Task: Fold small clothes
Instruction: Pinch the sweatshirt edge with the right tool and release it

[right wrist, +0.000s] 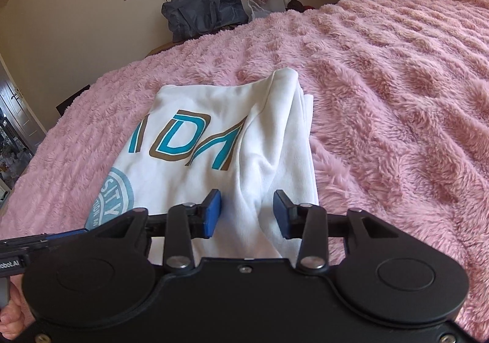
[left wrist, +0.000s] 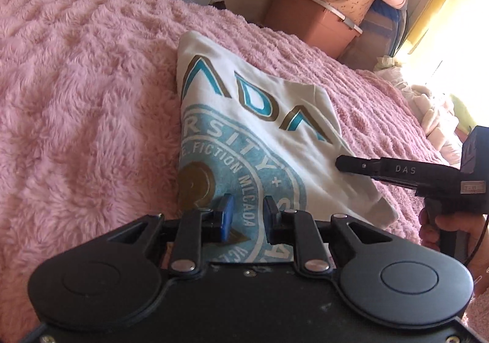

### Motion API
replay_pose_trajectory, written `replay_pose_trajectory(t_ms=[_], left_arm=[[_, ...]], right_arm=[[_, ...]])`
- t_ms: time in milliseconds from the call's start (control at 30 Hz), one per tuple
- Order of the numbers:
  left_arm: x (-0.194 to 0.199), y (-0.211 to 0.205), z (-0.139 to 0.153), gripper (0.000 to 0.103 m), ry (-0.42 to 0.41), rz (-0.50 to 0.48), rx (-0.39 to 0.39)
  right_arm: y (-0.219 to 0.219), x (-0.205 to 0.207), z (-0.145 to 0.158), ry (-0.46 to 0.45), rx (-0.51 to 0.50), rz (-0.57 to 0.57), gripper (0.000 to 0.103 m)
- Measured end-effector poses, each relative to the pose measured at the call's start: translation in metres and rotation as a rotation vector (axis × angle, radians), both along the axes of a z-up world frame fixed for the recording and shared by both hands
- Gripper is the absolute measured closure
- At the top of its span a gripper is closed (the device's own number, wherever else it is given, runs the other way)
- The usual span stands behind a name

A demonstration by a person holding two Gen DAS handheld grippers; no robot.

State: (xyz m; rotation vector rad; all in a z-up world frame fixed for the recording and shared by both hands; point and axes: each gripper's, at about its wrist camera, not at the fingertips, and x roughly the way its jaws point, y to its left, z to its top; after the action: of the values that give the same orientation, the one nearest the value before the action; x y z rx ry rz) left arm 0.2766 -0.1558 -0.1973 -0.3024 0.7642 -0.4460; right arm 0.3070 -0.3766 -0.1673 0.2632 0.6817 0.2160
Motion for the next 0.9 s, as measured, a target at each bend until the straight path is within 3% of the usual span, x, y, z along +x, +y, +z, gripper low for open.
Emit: replay_pose_trajectory(t_ms=[100, 300, 400, 533, 600, 700, 733, 900], left_arm=[[0.000, -0.001, -0.008, 0.083, 0.000, -0.006, 0.026], [0.002, 0.005, -0.011, 0.081, 0.009, -0.015, -0.006], [0.003, 0.006, -0.014, 0.080, 0.023, -0.019, -0.014], [0.007, 0.011, -0.012, 0.079, 0.043, -0.028, -0.039], [0.007, 0.013, -0.001, 0.077, 0.029, -0.034, -0.058], [0.010, 0.016, 0.024, 0.070, -0.062, -0.043, -0.085], [0.015, 0.015, 0.033, 0.068, -0.088, -0.038, -0.090], [0.061, 0.008, 0.040, 0.067, -0.105, -0.053, -0.119]], right_arm=[[0.006, -0.002, 0.000, -0.016, -0.030, 0.015, 0.088], [0.003, -0.008, 0.021, -0.066, -0.055, -0.003, 0.093], [0.004, -0.001, 0.007, -0.020, -0.101, -0.023, 0.094], [-0.010, 0.004, -0.022, 0.033, -0.001, -0.070, 0.093], [-0.014, 0.003, -0.021, 0.034, 0.031, -0.083, 0.088], [-0.017, 0.001, -0.009, 0.021, 0.046, -0.069, 0.073], [-0.018, 0.001, -0.003, 0.006, 0.046, -0.063, 0.073], [-0.024, 0.028, 0.021, -0.065, 0.051, -0.074, 0.060]])
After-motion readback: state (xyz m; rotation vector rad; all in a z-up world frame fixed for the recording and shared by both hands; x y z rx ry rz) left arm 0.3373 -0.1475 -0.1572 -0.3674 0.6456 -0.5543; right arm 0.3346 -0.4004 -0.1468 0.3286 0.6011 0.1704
